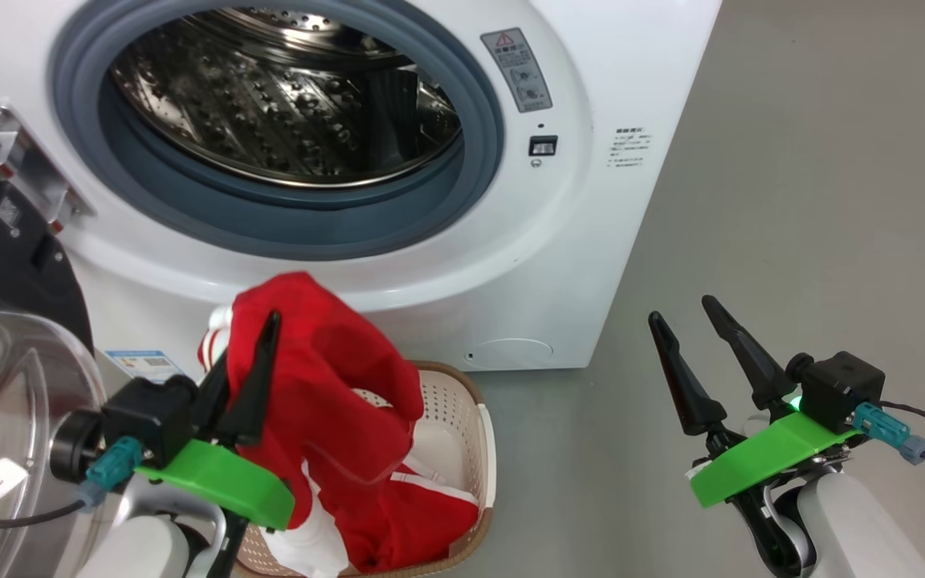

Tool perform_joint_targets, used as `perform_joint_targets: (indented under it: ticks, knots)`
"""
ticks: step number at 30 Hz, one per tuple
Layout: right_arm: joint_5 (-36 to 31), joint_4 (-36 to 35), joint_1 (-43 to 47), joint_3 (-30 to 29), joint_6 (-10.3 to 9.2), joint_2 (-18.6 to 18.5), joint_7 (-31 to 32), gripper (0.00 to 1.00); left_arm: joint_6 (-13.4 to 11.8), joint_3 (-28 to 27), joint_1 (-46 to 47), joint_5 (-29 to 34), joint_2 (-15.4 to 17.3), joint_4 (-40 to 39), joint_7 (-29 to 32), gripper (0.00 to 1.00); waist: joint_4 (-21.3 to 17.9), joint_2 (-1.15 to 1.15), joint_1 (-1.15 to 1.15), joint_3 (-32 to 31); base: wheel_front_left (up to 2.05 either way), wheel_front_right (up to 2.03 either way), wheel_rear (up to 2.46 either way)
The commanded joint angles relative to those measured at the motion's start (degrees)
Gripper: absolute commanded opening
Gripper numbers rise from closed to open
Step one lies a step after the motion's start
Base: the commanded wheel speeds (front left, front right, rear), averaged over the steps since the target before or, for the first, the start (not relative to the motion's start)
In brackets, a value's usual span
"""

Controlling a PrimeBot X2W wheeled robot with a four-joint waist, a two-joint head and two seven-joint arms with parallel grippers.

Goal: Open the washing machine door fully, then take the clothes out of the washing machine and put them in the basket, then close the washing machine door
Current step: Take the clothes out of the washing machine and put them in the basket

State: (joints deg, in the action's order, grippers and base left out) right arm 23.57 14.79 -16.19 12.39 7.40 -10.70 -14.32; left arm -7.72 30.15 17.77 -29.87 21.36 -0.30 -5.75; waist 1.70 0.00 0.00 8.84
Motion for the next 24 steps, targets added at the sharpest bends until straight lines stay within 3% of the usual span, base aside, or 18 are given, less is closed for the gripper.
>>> perform_joint_targets:
  ticks: [1, 16, 24]
  knots:
    - [0.14, -1.43, -0.49, 1.29, 0.09, -0.07, -0.68, 1.0, 0.67, -1.96, 0.72, -0.45, 1.11, 0.68, -1.12, 0.0, -0.61, 0.0, 0.0, 0.59, 0.0, 0.0, 0.0]
    - [-0.21, -1.98, -2.19, 1.48, 0.09, -0.27, -0.68, 1.0, 8.94, -1.45, 6.51, -2.1, -2.47, 26.13, -8.26, 0.0, -4.31, 0.0, 0.0, 5.17, 0.0, 0.0, 0.0]
    - [-0.53, -2.61, -3.1, 1.01, 0.09, 0.25, -0.68, 1.0, 11.98, -3.52, 11.7, -1.18, -4.68, 35.53, -9.19, 0.0, -6.98, 0.0, 0.0, 8.21, 0.0, 0.0, 0.0]
